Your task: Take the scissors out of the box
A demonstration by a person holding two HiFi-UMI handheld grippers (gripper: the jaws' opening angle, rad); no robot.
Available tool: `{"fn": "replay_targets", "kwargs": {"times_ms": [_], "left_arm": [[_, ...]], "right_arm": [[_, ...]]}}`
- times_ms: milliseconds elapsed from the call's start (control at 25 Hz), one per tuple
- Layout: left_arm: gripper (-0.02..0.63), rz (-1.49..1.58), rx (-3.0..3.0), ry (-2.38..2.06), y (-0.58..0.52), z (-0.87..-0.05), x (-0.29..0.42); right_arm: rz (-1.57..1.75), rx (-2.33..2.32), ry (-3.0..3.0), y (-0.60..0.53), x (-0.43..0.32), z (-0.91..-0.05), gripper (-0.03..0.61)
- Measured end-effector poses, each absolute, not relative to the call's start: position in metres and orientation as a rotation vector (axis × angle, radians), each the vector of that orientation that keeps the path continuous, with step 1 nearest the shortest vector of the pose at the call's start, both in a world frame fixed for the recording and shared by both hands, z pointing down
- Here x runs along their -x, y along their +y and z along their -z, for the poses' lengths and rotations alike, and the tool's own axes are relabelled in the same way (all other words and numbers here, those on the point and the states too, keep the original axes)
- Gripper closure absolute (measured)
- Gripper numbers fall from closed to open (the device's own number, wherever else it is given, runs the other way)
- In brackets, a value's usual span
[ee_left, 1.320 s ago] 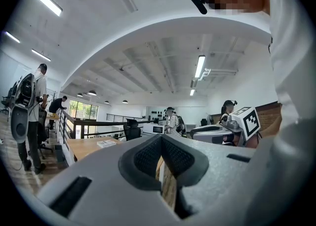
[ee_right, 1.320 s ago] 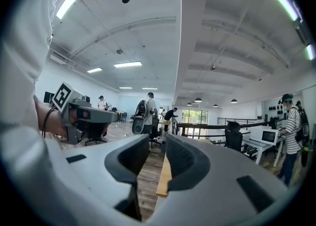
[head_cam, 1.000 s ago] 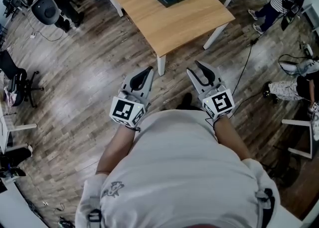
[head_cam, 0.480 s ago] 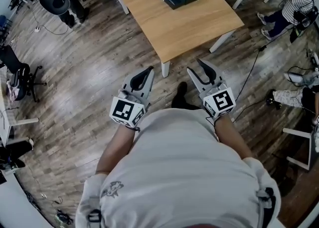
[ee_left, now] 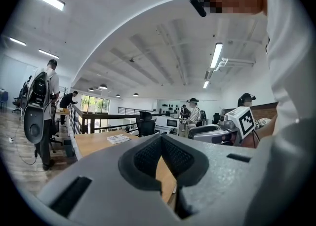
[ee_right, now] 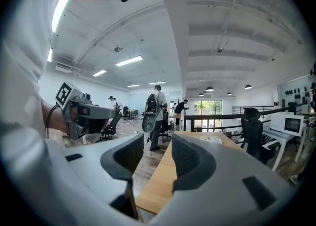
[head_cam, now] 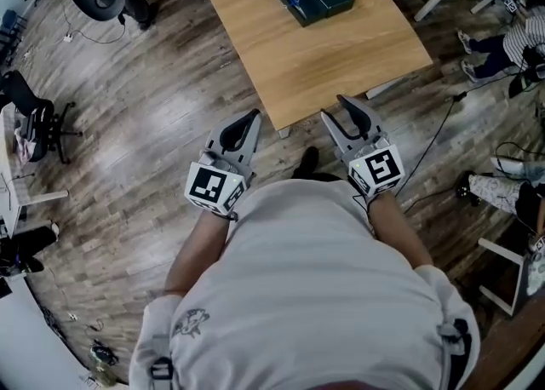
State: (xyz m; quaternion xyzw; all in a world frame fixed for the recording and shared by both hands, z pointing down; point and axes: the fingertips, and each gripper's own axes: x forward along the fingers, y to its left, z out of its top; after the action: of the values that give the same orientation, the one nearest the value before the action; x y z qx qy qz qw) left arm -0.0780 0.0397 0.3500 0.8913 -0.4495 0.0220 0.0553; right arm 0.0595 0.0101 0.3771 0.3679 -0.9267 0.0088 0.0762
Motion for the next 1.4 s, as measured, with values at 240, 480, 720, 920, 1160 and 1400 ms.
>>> {"fn": "replay_targets", "kwargs": {"times_ms": [240,480,720,920,1160,1400], "left_arm": [[0.609,-0.089,-2.679,-1.374,-0.02,-0.357,0.055],[0.609,-0.114,-2.665,-1.371,-0.063,-0.365,0.037],[0.609,-0.104,-2.64,-1.363,-0.086,-0.373,0.028],[0.609,-0.125,-2.647,-1.331,-0.112,-0.38,0.03],[0.609,-0.139,-2.664,-1.258,-0.153,-0.386,0.031],[0.609,-0.158,-2.687,-1.186,-0.194,-0.39,0.037]], "right_arm": [[-0.045,-1.068,-2.776,-0.047,-0.083,-0.385,0.394],[-0.068,-1.059,-2.768,-0.089,-0.103,-0.394,0.394],[-0.1,-1.042,-2.747,-0.112,-0.108,-0.403,0.394],[-0.119,-1.046,-2.732,-0.136,-0.1,-0.409,0.394],[-0.164,-1.058,-2.699,-0.169,-0.087,-0.417,0.396],[-0.232,-1.059,-2.668,-0.209,-0.07,-0.432,0.398]]}}
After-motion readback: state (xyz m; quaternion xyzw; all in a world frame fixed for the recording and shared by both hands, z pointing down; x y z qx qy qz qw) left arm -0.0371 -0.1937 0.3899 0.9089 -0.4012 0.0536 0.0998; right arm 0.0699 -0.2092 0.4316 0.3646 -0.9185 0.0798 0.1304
